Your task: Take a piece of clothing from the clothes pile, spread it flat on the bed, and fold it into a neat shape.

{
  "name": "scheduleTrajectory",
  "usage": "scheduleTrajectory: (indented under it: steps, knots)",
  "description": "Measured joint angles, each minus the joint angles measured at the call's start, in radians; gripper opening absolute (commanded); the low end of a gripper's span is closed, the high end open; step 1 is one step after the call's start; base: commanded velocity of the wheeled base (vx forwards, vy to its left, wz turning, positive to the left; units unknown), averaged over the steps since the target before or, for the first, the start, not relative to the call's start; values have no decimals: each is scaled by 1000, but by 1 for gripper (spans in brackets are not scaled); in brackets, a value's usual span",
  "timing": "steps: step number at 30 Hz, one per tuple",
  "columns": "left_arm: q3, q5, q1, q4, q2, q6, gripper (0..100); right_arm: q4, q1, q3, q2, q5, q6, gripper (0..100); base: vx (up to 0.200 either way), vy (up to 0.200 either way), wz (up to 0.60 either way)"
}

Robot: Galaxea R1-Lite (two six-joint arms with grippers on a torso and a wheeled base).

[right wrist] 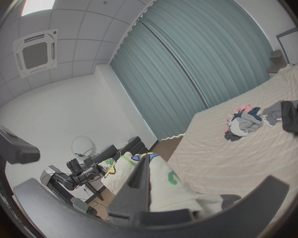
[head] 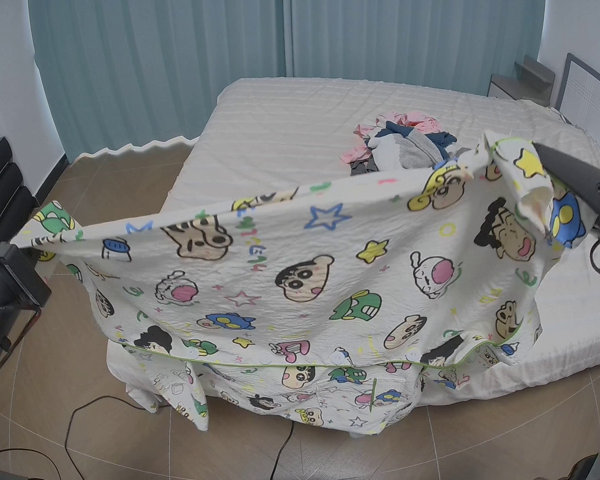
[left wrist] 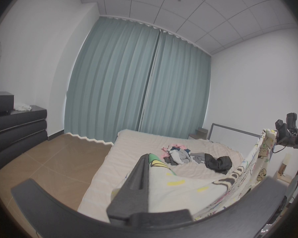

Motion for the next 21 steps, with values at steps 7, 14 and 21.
scheduleTrajectory:
  steps: [7,14,21]
  knots:
    - [31,-1,2,-2,63,-55,0,-5,-44,37,44,2,2,0,0,0,0]
    - [26,-2,3,-10,133,-68,0,-10,-90,42,84,23,3,0,0,0,0]
    - [-19,8,3,-24,198,-74,0,-53,-128,30,129,39,2,0,200,0,0]
